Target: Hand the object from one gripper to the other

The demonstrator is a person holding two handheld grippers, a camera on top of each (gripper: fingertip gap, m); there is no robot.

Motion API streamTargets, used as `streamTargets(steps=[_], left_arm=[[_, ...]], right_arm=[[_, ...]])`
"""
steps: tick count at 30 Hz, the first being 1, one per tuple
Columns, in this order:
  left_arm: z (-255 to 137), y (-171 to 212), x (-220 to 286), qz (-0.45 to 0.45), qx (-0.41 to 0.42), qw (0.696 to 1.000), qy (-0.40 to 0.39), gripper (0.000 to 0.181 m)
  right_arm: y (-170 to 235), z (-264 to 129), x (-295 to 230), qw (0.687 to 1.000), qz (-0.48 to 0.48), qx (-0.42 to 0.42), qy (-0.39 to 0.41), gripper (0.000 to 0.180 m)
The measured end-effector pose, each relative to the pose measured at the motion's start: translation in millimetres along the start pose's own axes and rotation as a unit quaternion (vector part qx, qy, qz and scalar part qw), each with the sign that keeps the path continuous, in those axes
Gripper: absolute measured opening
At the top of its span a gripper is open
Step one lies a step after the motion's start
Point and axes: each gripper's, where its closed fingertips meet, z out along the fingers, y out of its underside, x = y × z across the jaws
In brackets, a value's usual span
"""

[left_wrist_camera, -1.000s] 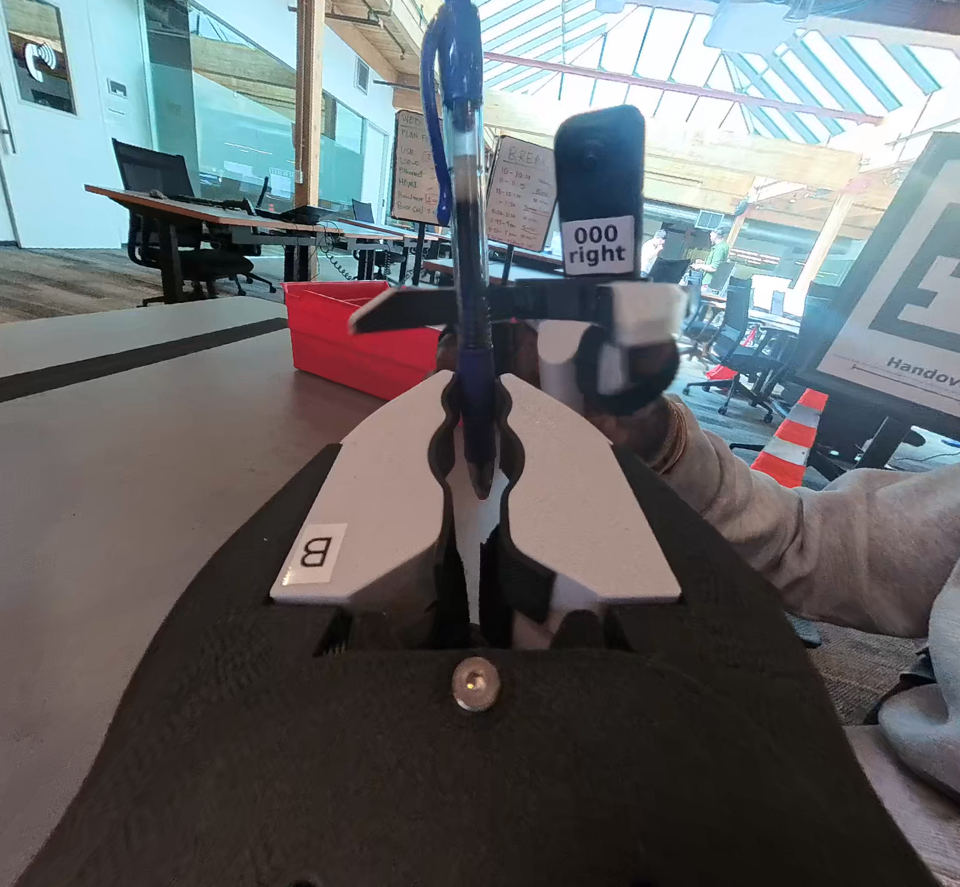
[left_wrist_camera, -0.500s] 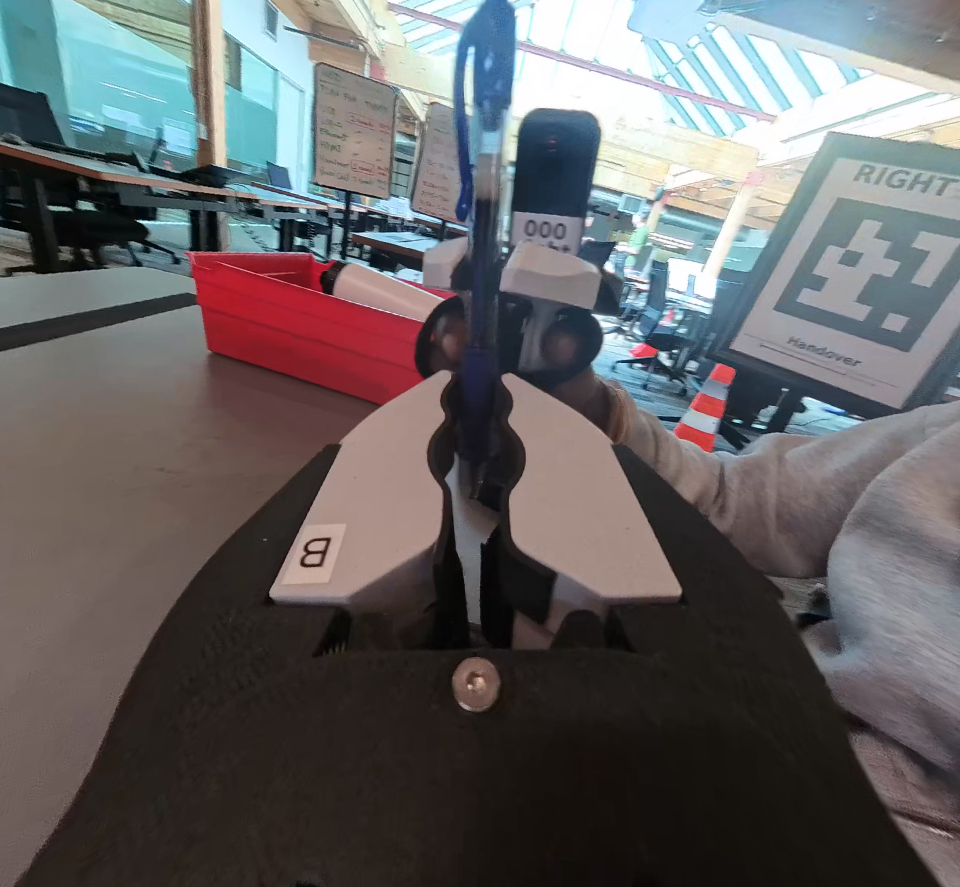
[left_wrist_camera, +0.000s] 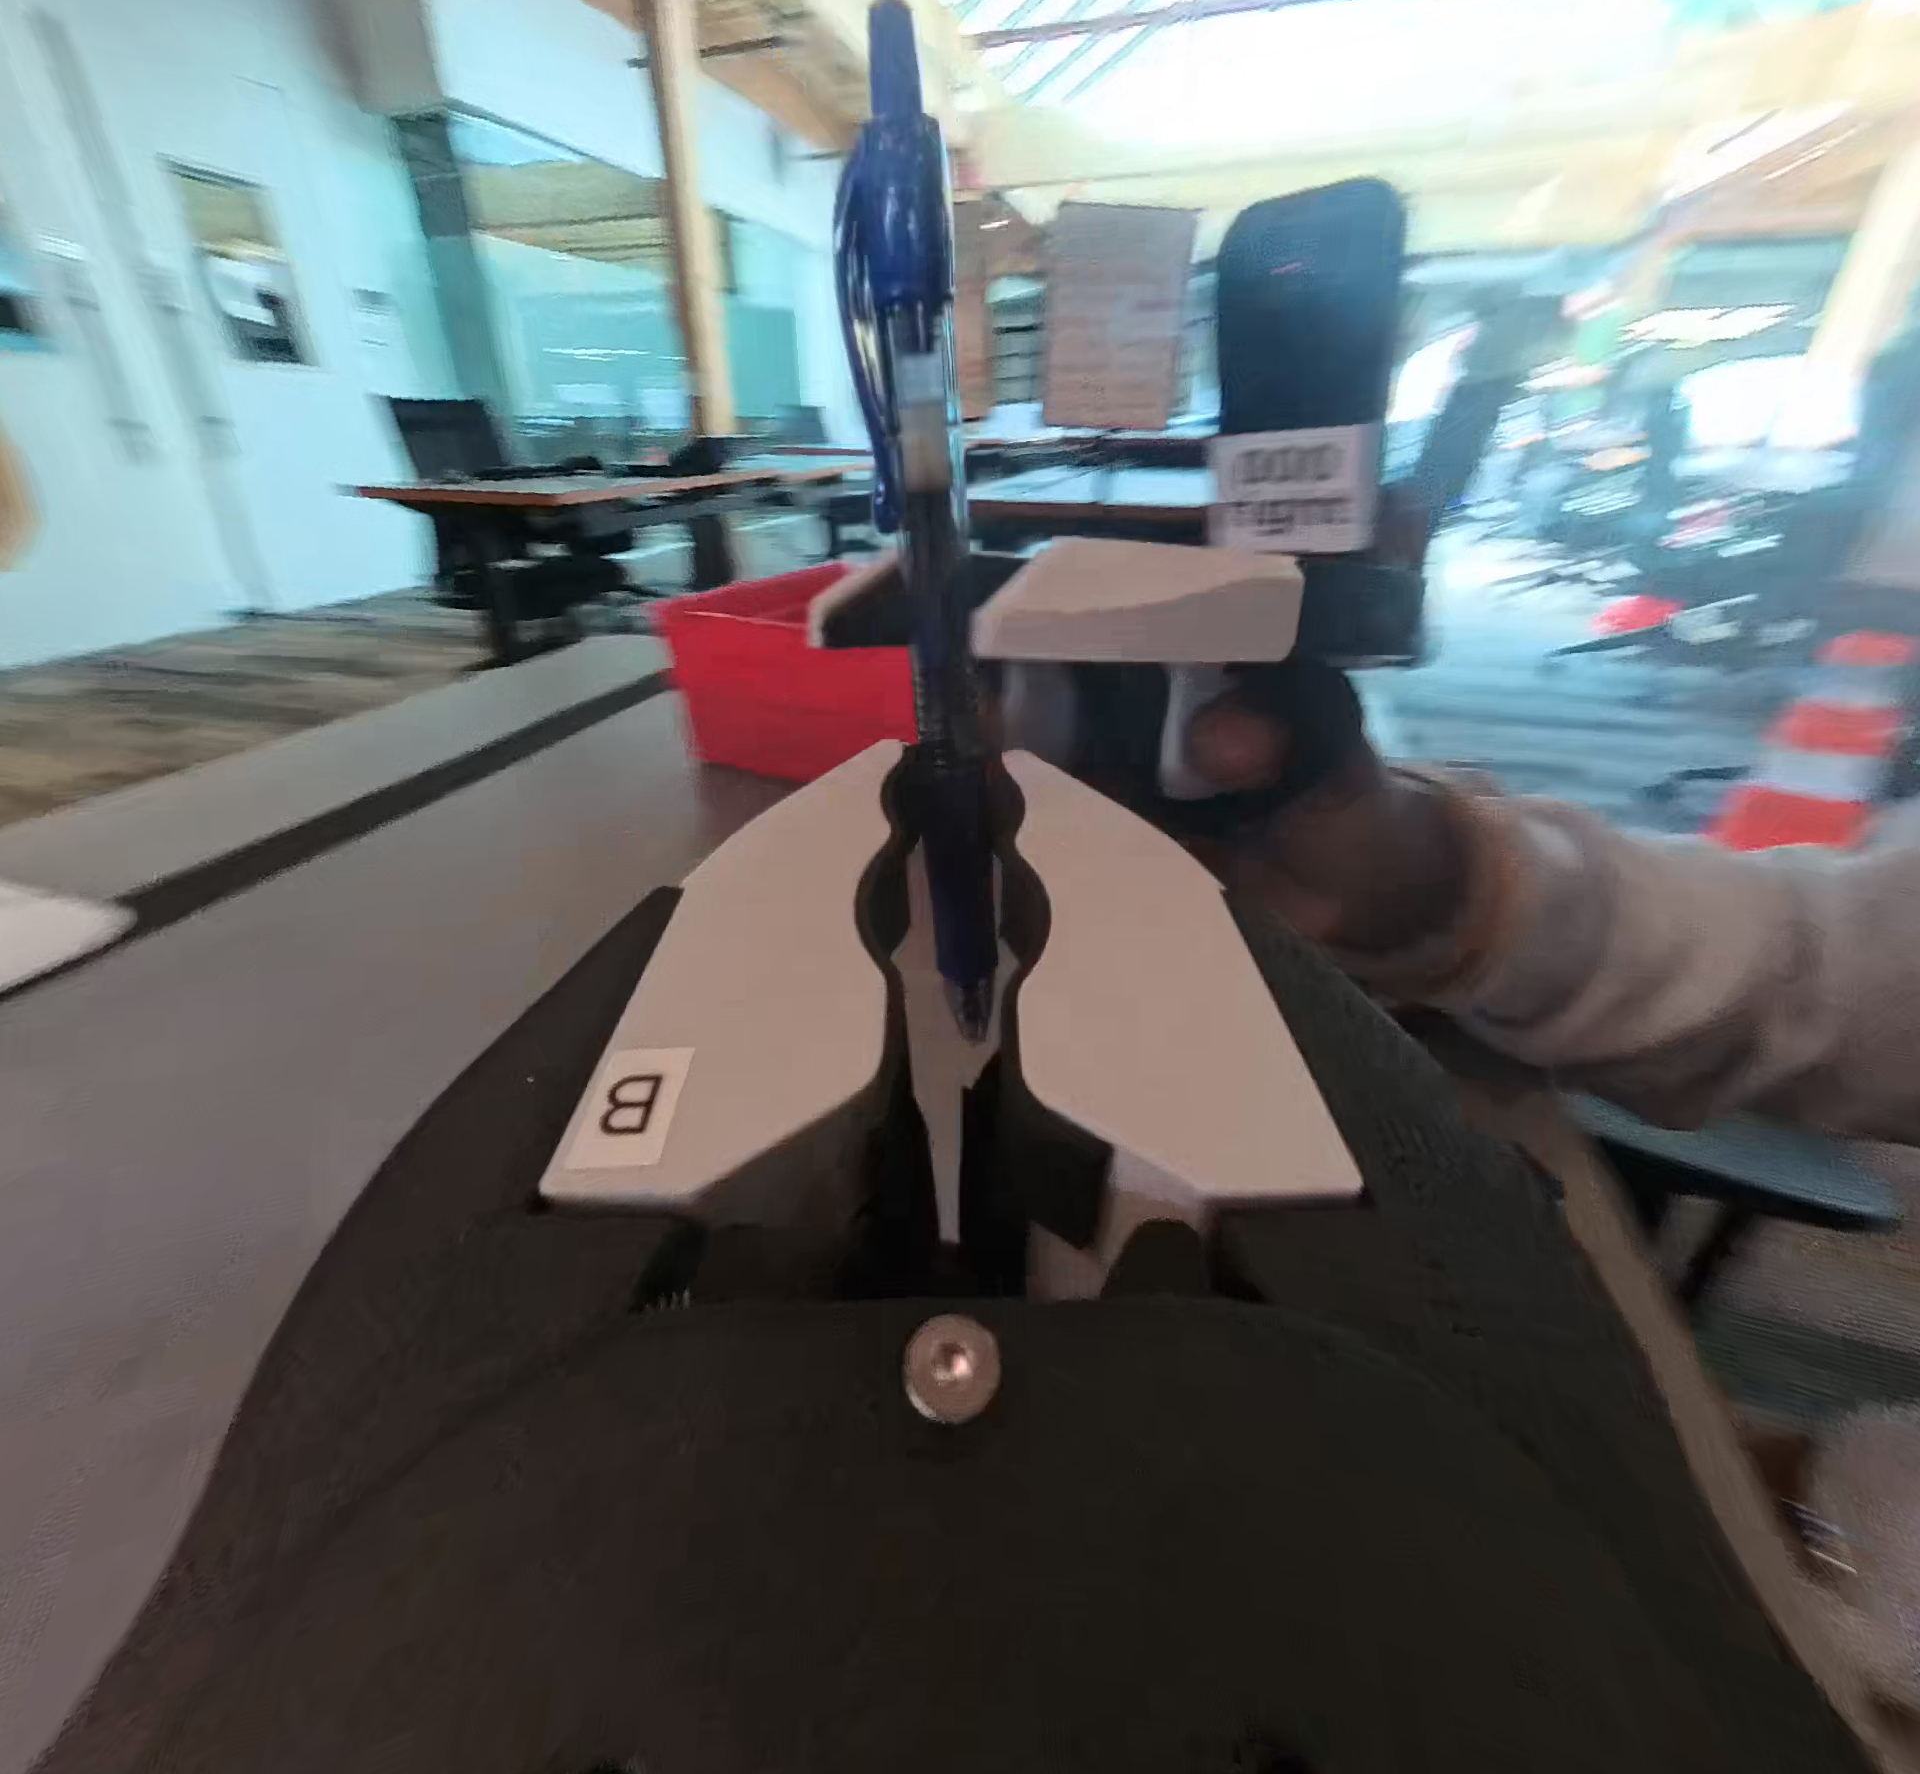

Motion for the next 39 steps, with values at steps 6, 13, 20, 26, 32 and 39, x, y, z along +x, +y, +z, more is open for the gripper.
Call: streamTargets(steps=[6,13,20,26,32,39], left_arm=[[-4,-8,36,-0.143,0.028,0.974,0.174,0.012],[1,-3,21,-0.124,0.016,0.986,0.114,0.028],[0,1,-11,0.075,-0.011,0.994,-0.074,0.04],[-2,-3,2,0.017,0.004,1.0,-0.001,0.012],[-5,-10,29,-0.136,0.03,0.979,0.151,0.012],[-2,-6,10,-0.109,0.025,0.991,0.073,0.032]], right_arm=[[-6,-13,-31,0.979,0.092,-0.018,-0.184,0.026],[-4,-12,-22,0.99,0.046,-0.021,-0.135,0.01],[-1,-4,4,1.0,0.013,0.01,0.003,0.01],[0,-3,-1,1.0,0.011,0.006,-0.013,0.01],[-5,-10,-18,0.984,0.108,-0.006,-0.141,0.016],[-5,-9,-12,0.995,0.047,-0.004,-0.092,0.01]])
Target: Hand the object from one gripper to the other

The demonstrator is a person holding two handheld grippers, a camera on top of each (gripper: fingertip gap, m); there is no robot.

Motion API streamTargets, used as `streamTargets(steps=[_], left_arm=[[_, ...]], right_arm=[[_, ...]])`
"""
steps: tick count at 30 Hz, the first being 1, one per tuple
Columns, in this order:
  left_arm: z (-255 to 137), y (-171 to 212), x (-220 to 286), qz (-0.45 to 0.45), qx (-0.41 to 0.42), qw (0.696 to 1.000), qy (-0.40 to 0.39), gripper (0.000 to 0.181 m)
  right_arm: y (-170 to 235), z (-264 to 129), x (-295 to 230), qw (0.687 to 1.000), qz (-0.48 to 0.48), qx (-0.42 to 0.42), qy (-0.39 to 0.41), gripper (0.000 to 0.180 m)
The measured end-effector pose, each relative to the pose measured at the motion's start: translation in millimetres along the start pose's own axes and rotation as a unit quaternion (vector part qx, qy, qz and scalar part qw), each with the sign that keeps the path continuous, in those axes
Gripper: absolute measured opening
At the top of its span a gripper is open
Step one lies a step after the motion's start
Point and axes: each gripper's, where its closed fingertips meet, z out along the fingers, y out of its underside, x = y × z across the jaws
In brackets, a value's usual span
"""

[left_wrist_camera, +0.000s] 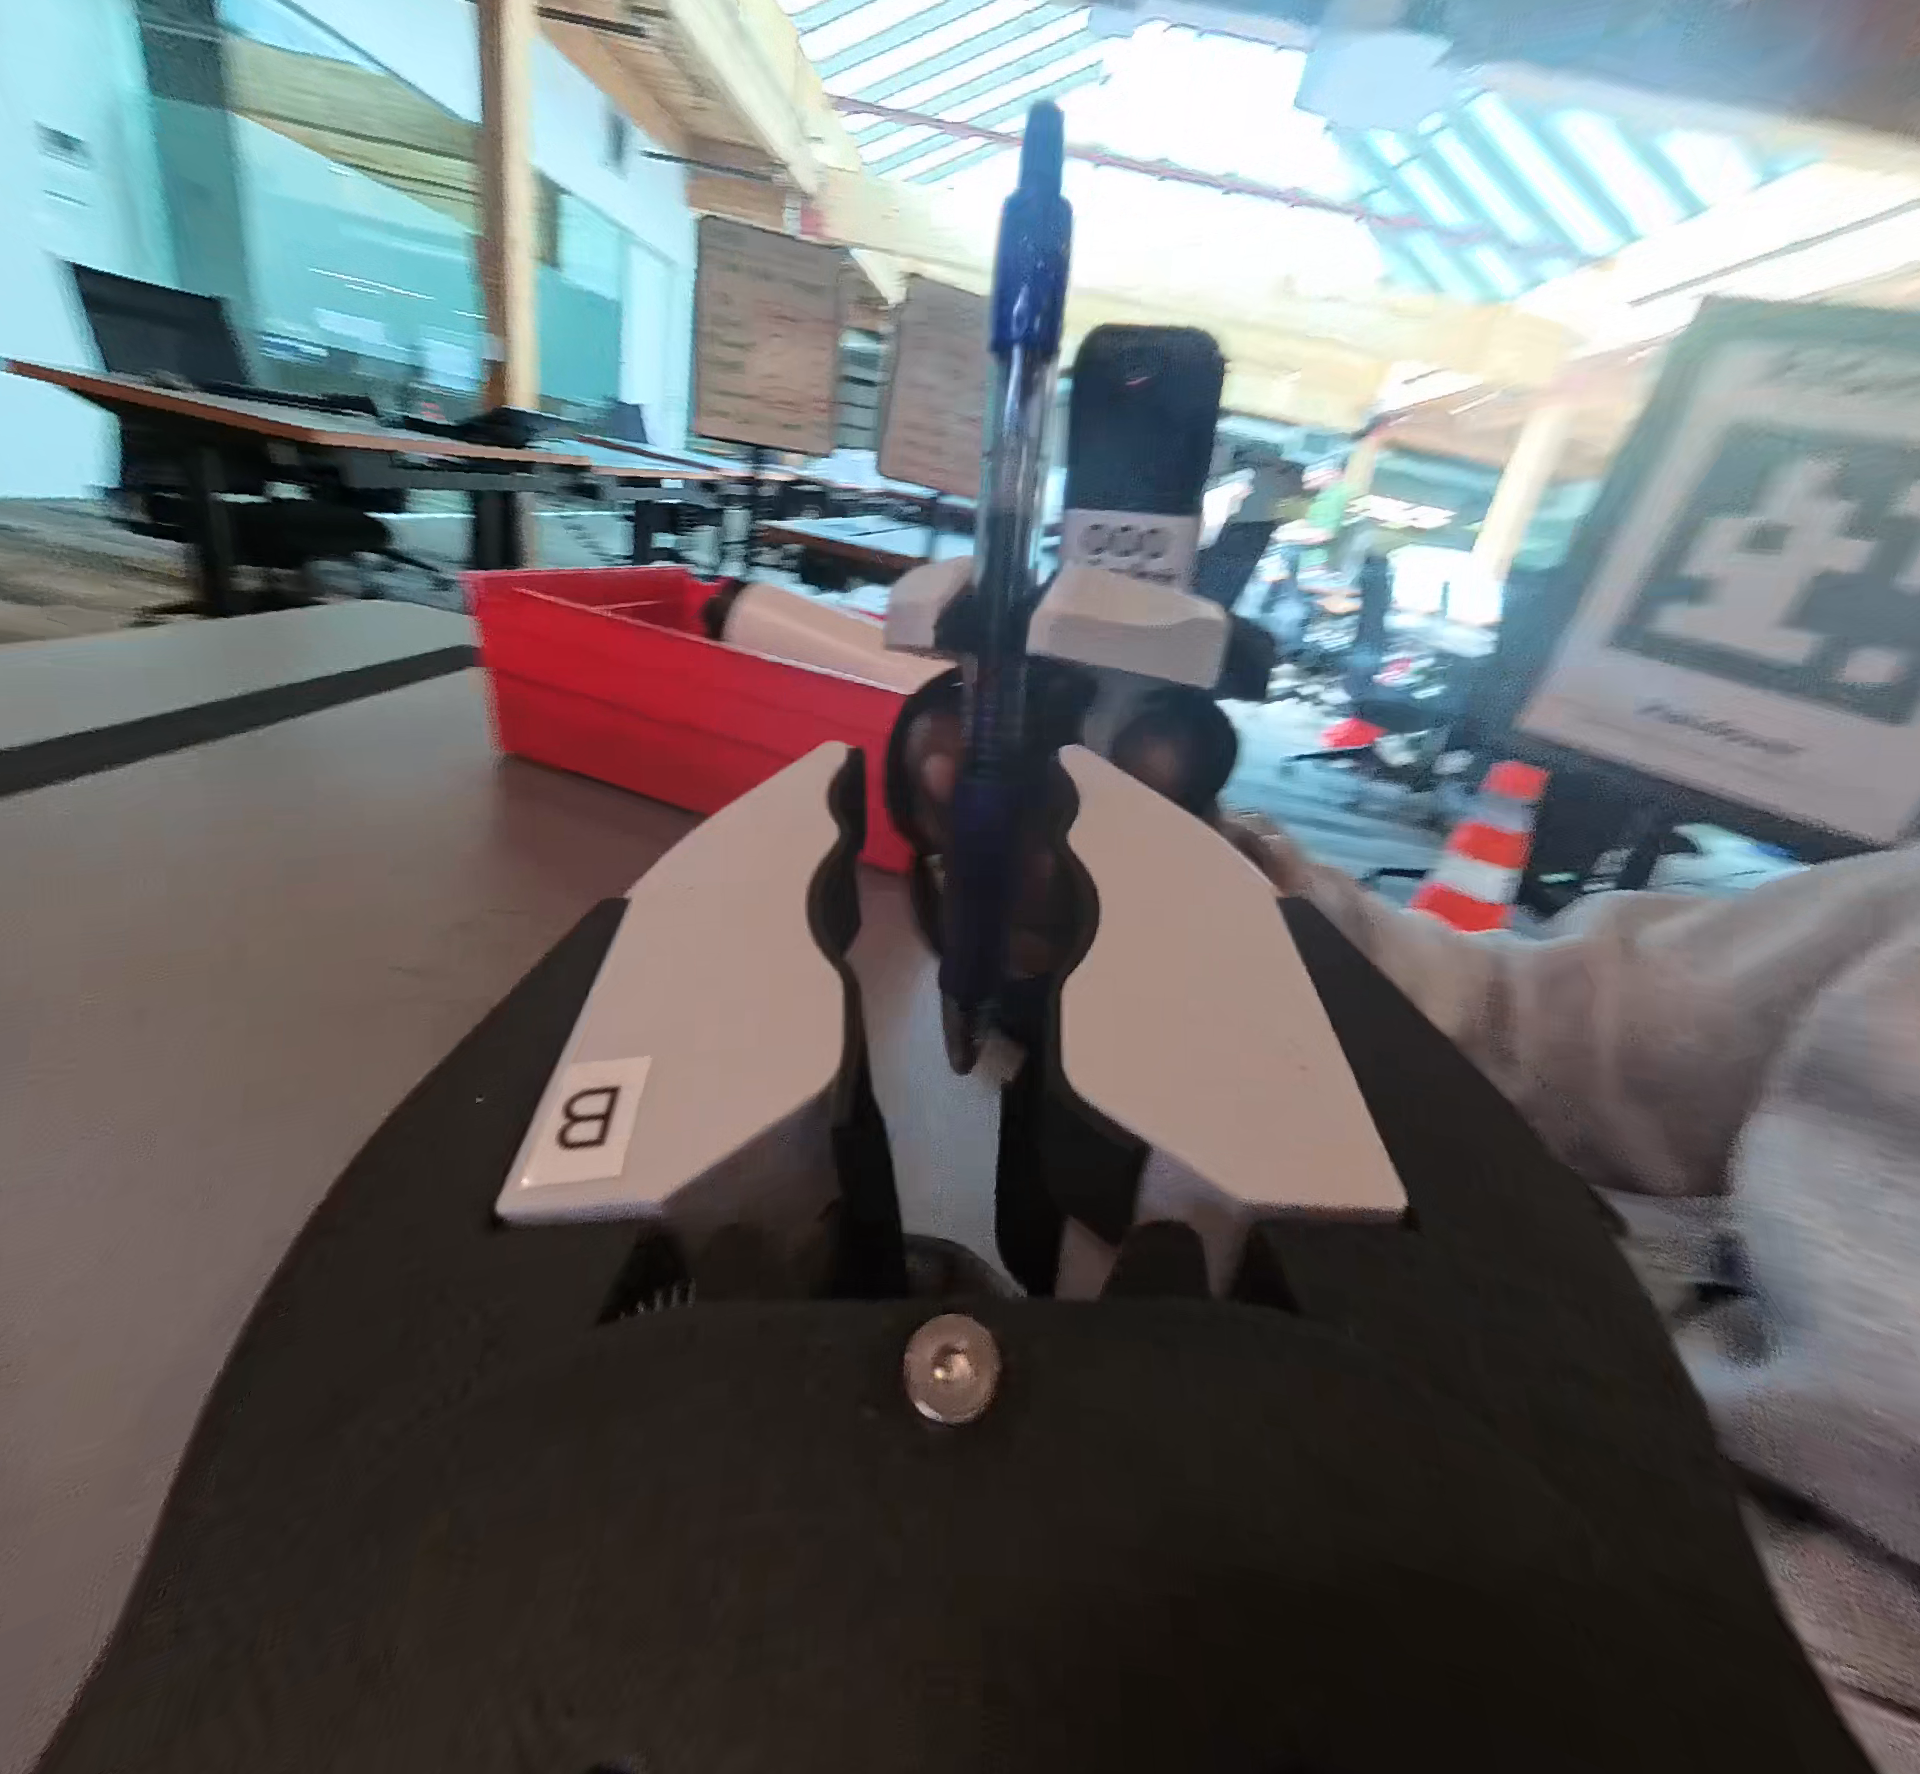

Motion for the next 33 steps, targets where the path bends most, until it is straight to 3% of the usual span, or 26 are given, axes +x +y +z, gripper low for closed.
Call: streamTargets(steps=[4,8,12,16,18,20,22,23,26,29,33], left_arm=[[-1,3,-16,0.133,-0.028,0.985,-0.105,0.041],[0,6,-17,0.189,-0.044,0.973,-0.127,0.013],[0,3,-3,0.094,-0.02,0.994,-0.042,0.012],[-1,-4,25,-0.032,0.014,0.995,0.093,0.012],[-3,-6,30,-0.056,0.018,0.991,0.12,0.012],[-2,-5,30,-0.063,0.016,0.991,0.121,0.012],[0,-3,23,-0.05,0.015,0.995,0.09,0.015],[1,-2,16,-0.036,0.011,0.997,0.061,0.026],[0,2,-6,0.055,-0.011,0.997,-0.045,0.04],[-3,0,-19,0.157,-0.022,0.979,-0.129,0.039],[-2,1,-16,0.194,-0.03,0.972,-0.128,0.019]], right_arm=[[-3,-1,10,0.998,-0.03,0.02,0.059,0.009],[-3,-1,17,0.995,-0.033,0.027,0.091,0.01],[-5,-1,11,0.996,-0.039,0.03,0.071,0.01],[-8,-1,-8,0.999,0.016,0.024,-0.031,0.031],[-11,-3,-14,0.997,0.038,0.032,-0.066,0.011],[-11,-5,-15,0.996,0.038,0.034,-0.072,0.011],[-10,-4,-14,0.998,0.019,0.029,-0.057,0.01],[-10,-4,-11,0.999,0.004,0.029,-0.039,0.01],[-12,-4,0,0.998,-0.041,0.04,0.026,0.01],[-12,-4,8,0.995,-0.057,0.05,0.071,0.009],[-9,-4,13,0.993,-0.05,0.053,0.091,0.01]])
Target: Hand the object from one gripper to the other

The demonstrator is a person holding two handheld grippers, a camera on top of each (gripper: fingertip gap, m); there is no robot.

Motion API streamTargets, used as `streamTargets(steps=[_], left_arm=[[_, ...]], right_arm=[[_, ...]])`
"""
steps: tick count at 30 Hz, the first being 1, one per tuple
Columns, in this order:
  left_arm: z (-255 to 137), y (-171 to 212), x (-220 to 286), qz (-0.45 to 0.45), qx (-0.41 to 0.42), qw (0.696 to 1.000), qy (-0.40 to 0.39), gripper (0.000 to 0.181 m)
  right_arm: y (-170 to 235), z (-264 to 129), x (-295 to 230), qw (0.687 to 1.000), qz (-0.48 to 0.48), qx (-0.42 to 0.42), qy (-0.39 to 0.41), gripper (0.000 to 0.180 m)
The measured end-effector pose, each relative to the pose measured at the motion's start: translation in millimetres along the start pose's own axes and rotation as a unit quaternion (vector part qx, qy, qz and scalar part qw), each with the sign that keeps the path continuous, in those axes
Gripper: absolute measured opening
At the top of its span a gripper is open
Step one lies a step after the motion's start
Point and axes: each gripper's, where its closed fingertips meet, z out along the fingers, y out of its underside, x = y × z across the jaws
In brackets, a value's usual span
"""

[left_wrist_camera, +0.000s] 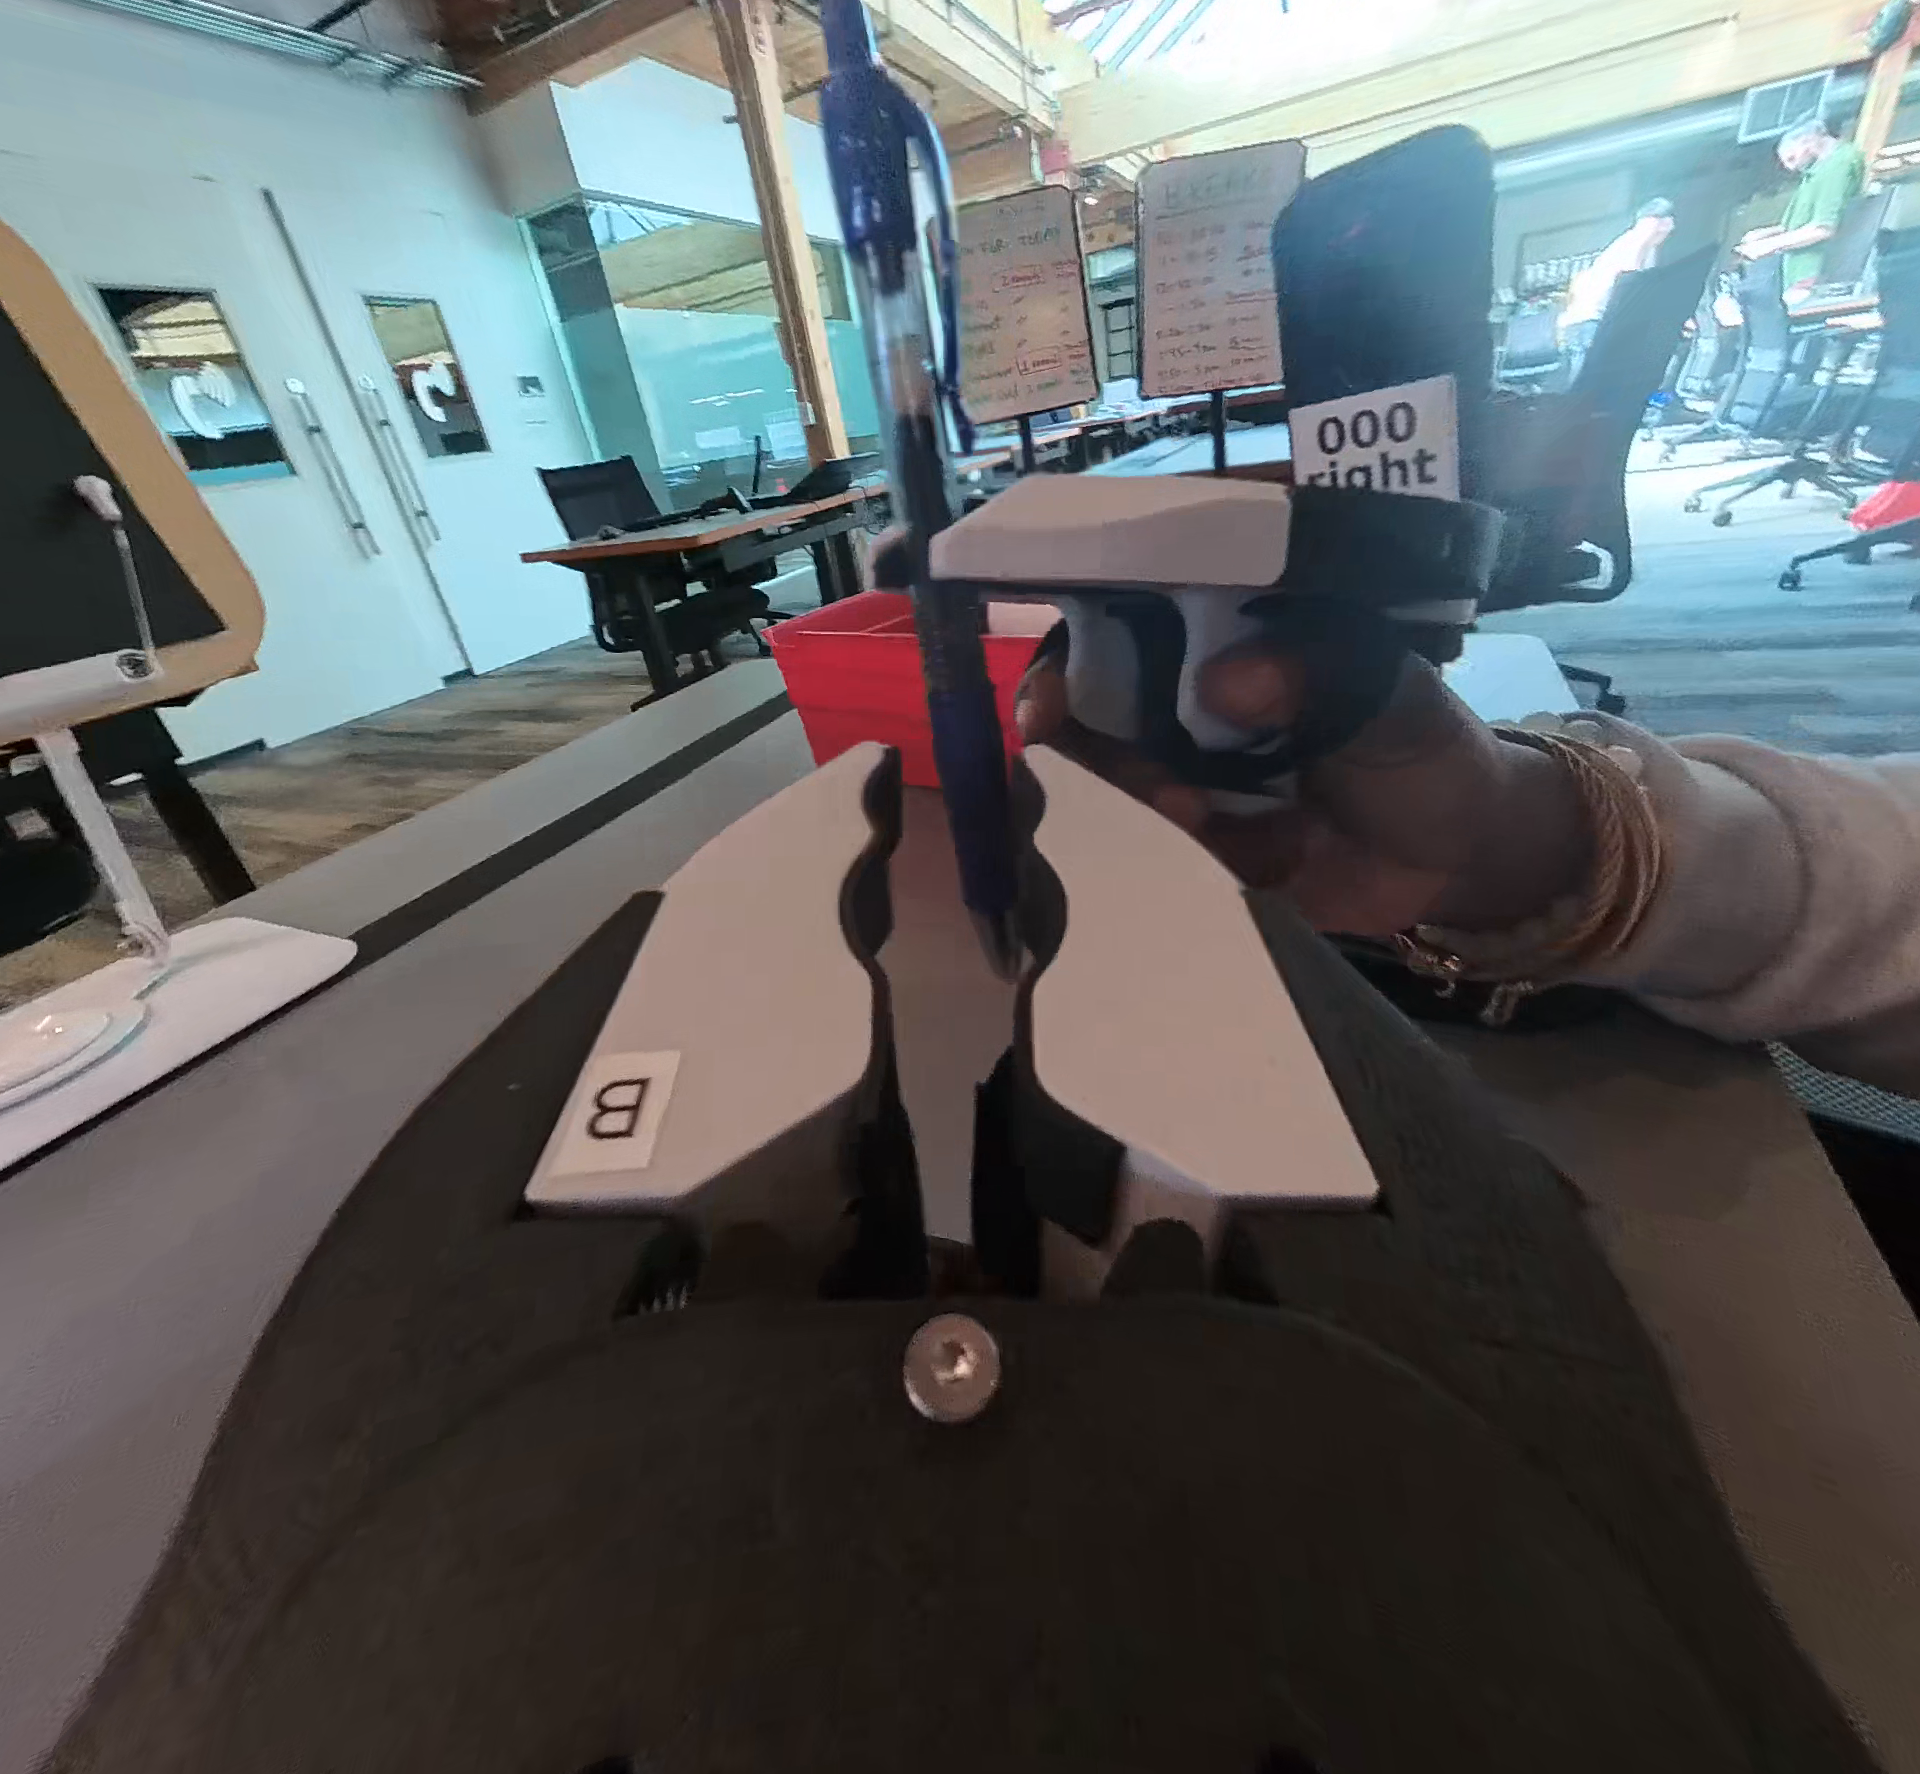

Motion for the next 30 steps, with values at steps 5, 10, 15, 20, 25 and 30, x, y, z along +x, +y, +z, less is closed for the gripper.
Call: streamTargets(steps=[5,10,15,20,25,30], left_arm=[[-4,-12,19,-0.104,0.037,0.988,0.111,0.011],[-13,-23,46,-0.245,0.056,0.932,0.263,0.011],[-6,-16,33,-0.212,0.048,0.957,0.195,0.027],[-1,-6,11,-0.061,0.024,0.996,0.058,0.033],[-1,-4,14,-0.044,0.014,0.997,0.062,0.012],[-14,-21,56,-0.236,0.041,0.928,0.286,0.011]], right_arm=[[-5,-1,-9,0.998,0.021,0.005,-0.05,0.013],[-6,-7,-32,0.974,0.129,-0.021,-0.184,0.02],[-1,-5,-27,0.985,0.076,-0.031,-0.148,0.01],[2,0,-14,0.998,0.005,-0.017,-0.064,0.01],[4,2,-10,0.999,0.003,-0.016,-0.044,0.01],[2,-2,-36,0.979,0.098,-0.029,-0.175,0.028]])
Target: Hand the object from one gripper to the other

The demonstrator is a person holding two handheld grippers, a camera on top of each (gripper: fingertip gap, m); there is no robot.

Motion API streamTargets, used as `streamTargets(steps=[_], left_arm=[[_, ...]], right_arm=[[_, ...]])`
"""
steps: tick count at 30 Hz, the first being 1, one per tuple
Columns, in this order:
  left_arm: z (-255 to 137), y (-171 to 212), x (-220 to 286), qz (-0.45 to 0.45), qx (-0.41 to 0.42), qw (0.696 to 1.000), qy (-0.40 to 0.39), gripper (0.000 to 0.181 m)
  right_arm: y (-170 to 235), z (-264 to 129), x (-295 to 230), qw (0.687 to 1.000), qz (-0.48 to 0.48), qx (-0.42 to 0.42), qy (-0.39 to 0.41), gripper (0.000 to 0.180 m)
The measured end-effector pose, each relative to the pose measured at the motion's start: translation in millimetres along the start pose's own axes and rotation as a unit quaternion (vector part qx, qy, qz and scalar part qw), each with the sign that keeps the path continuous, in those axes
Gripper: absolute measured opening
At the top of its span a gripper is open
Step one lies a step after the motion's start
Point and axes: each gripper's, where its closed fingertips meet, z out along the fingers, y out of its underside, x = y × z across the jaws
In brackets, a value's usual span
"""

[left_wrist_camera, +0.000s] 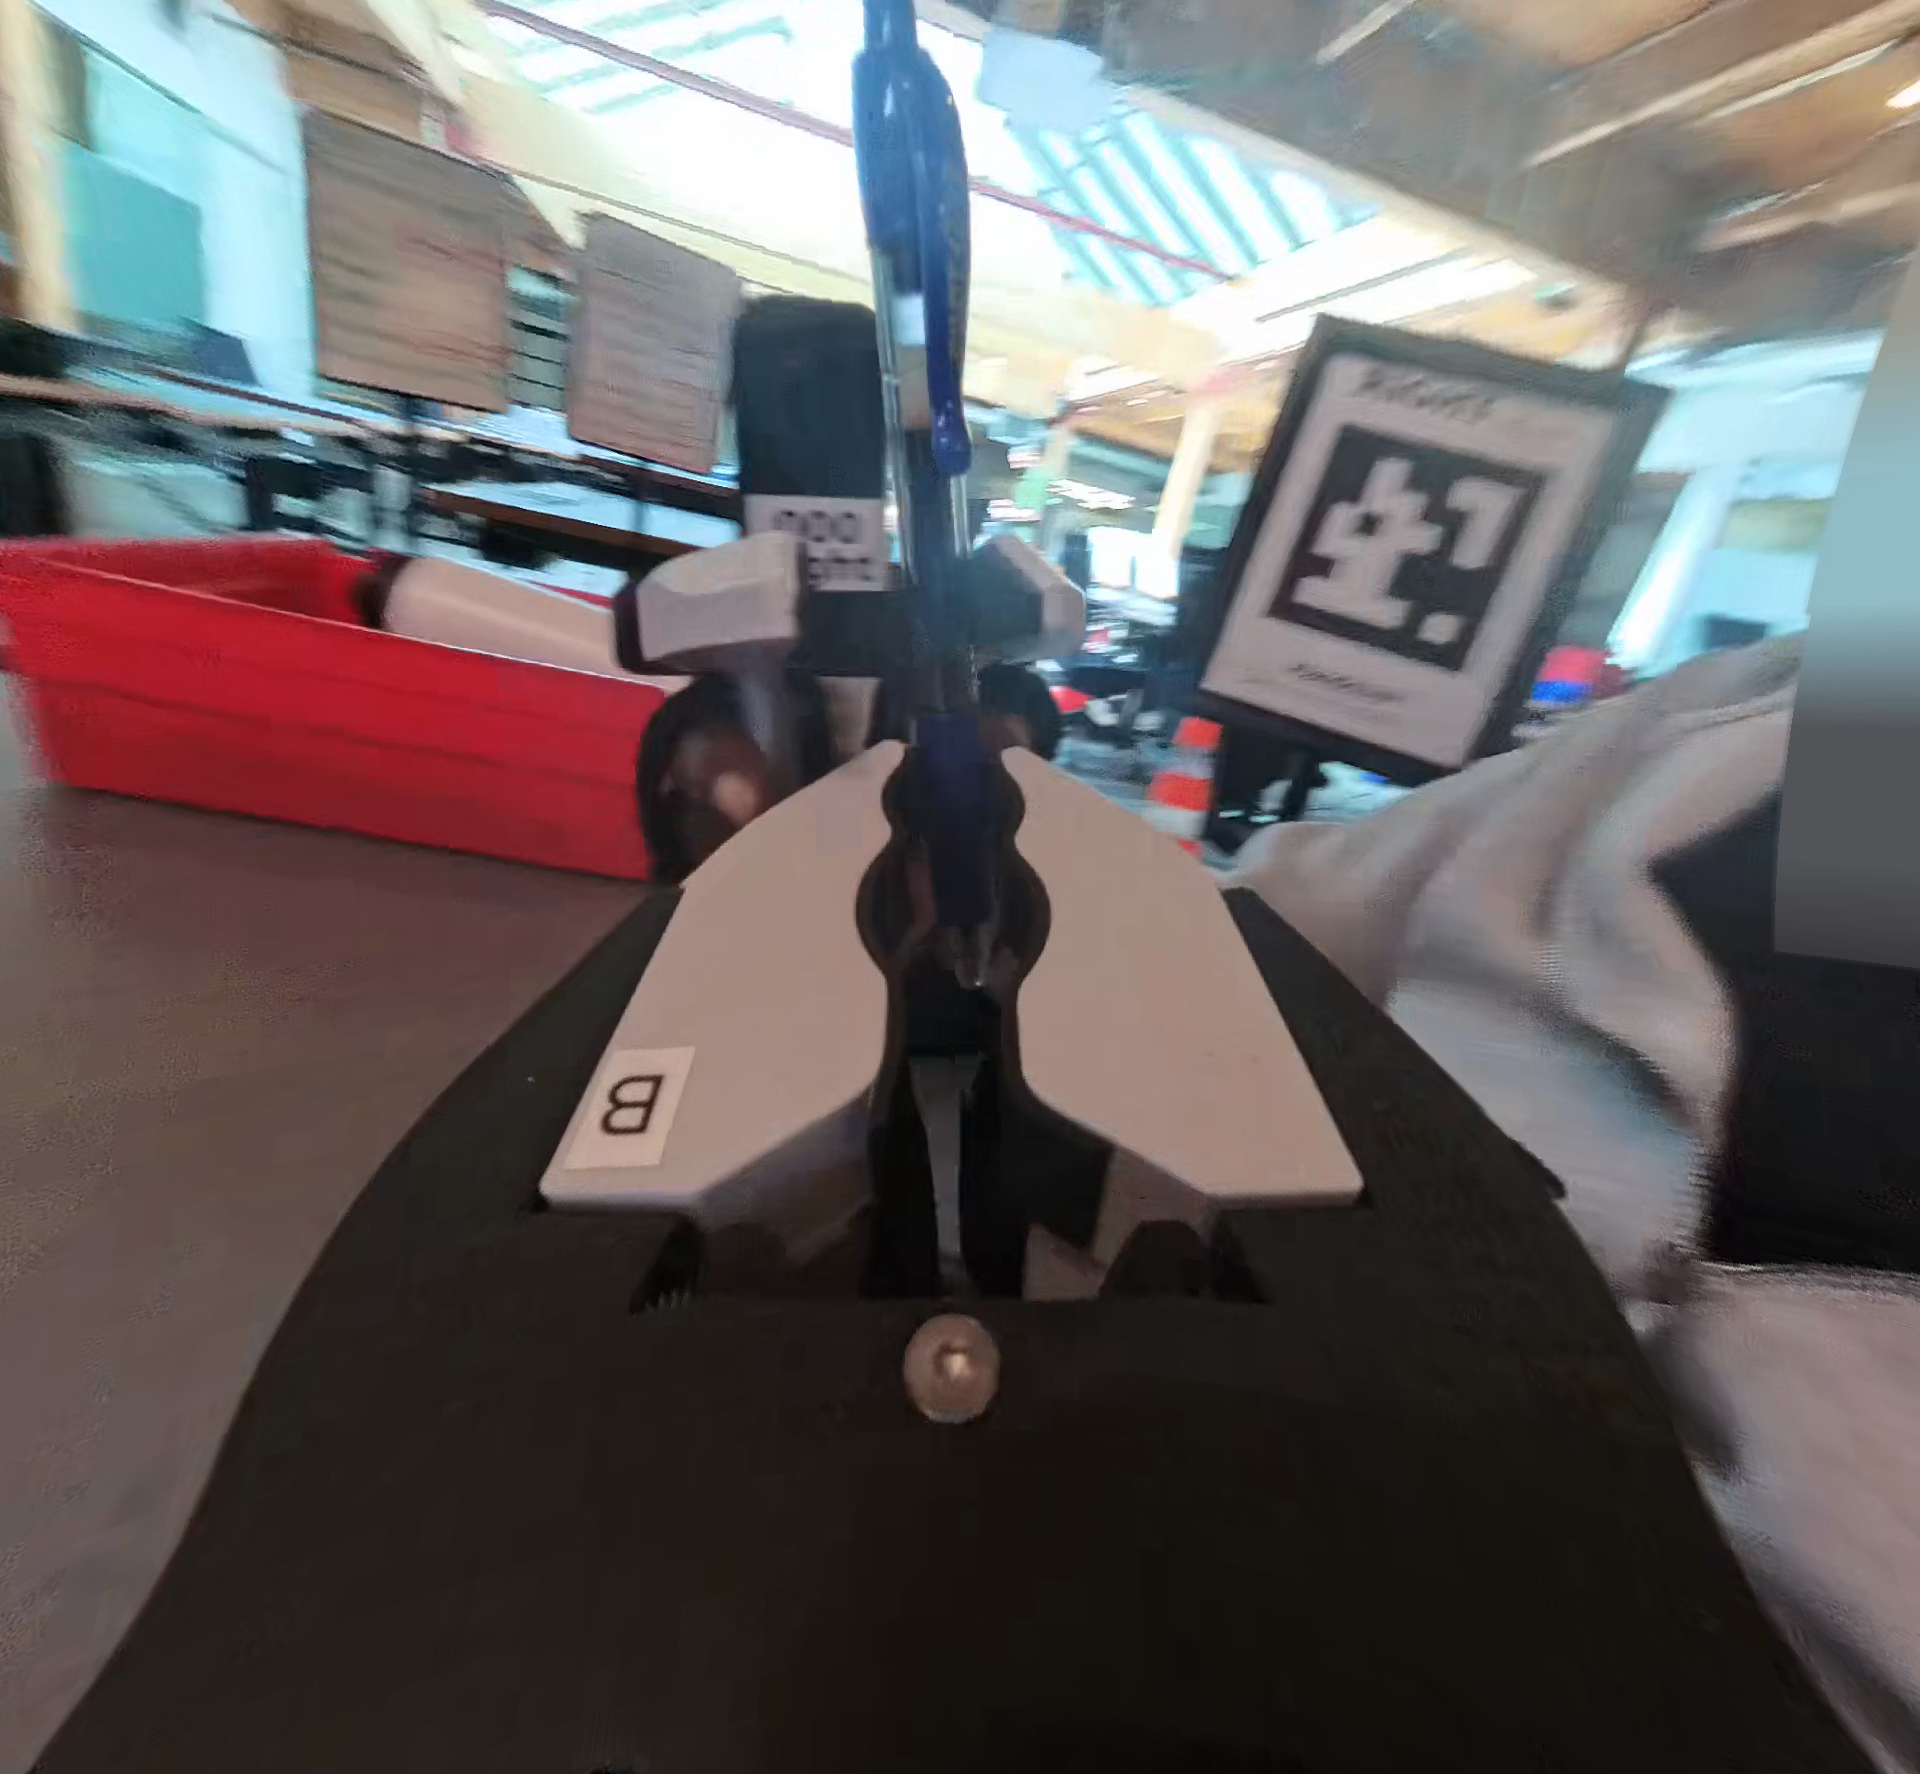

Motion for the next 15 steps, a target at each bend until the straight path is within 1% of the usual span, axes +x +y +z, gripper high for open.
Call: streamTargets(steps=[2,3,5,7,8,11,13,14,15], left_arm=[[1,1,0,-0.02,0.005,1.0,0.008,0.012],[0,1,-2,-0.014,0.005,1.0,-0.001,0.012],[-2,-1,-9,0.007,0.007,0.999,-0.031,0.015],[-3,-4,-18,0.032,0.01,0.997,-0.073,0.027],[-5,-4,-25,0.054,0.005,0.993,-0.107,0.03],[-13,-4,-45,0.153,-0.024,0.965,-0.21,0.037],[-15,-5,-48,0.217,-0.042,0.944,-0.246,0.035],[-14,-4,-48,0.244,-0.054,0.935,-0.254,0.029],[-12,-1,-46,0.261,-0.065,0.93,-0.25,0.017]], right_arm=[[1,1,-10,0.999,0.027,-0.001,-0.045,0.012],[1,1,-11,0.999,0.024,-0.001,-0.046,0.012],[2,1,-7,1.0,-0.002,-0.007,-0.022,0.01],[1,-1,1,0.999,-0.032,-0.007,0.016,0.01],[0,-2,5,0.998,-0.043,-0.004,0.036,0.01],[-3,-4,15,0.995,-0.064,0.007,0.08,0.01],[-2,-5,21,0.992,-0.073,0.009,0.106,0.01],[-1,-5,24,0.99,-0.076,0.01,0.117,0.01],[0,-5,26,0.989,-0.076,0.01,0.126,0.01]])
